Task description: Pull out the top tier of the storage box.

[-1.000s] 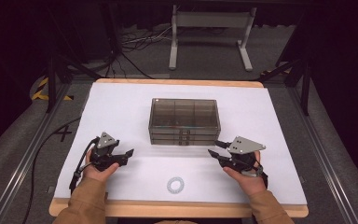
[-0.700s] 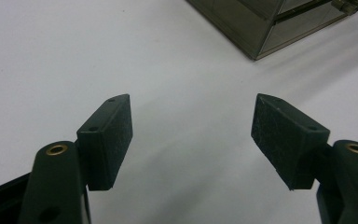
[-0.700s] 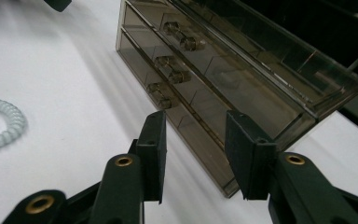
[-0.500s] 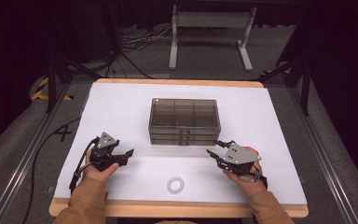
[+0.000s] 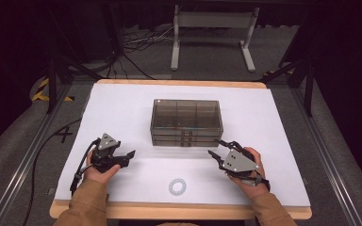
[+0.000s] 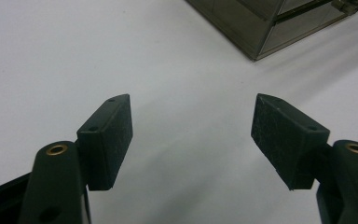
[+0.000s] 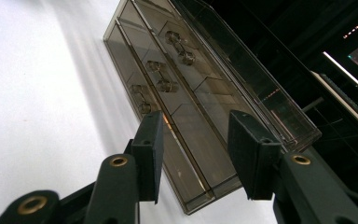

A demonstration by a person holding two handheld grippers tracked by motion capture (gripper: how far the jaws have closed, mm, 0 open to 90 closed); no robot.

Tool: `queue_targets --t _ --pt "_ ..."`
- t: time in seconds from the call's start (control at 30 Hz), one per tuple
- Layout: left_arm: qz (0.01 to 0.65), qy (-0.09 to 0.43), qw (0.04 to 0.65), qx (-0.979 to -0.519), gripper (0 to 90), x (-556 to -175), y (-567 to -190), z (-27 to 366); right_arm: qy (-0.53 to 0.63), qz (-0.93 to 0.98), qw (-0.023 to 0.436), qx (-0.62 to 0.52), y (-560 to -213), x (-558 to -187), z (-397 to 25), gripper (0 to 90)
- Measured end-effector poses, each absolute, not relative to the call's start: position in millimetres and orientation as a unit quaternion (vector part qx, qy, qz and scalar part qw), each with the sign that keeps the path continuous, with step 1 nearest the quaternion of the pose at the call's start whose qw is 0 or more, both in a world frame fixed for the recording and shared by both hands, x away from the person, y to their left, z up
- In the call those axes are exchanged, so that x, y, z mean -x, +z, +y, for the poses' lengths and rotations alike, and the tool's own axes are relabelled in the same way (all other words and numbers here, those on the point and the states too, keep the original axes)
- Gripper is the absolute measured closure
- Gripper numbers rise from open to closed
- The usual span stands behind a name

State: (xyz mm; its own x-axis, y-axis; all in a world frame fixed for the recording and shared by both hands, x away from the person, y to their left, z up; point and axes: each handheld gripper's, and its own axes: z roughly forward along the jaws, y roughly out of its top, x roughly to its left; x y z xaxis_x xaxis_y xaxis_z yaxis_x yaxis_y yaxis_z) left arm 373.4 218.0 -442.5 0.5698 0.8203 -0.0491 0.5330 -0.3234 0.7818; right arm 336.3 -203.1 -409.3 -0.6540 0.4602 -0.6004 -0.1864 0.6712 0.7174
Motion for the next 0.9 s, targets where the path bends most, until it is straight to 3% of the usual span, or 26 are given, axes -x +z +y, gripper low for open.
queue_targets --t 0.9 --pt "0.437 0.188 0.388 -0.789 30.0 -364.5 -444.5 226.4 0.318 0.83 0.454 -0.069 -405.0 -332.3 -172.2 67.4"
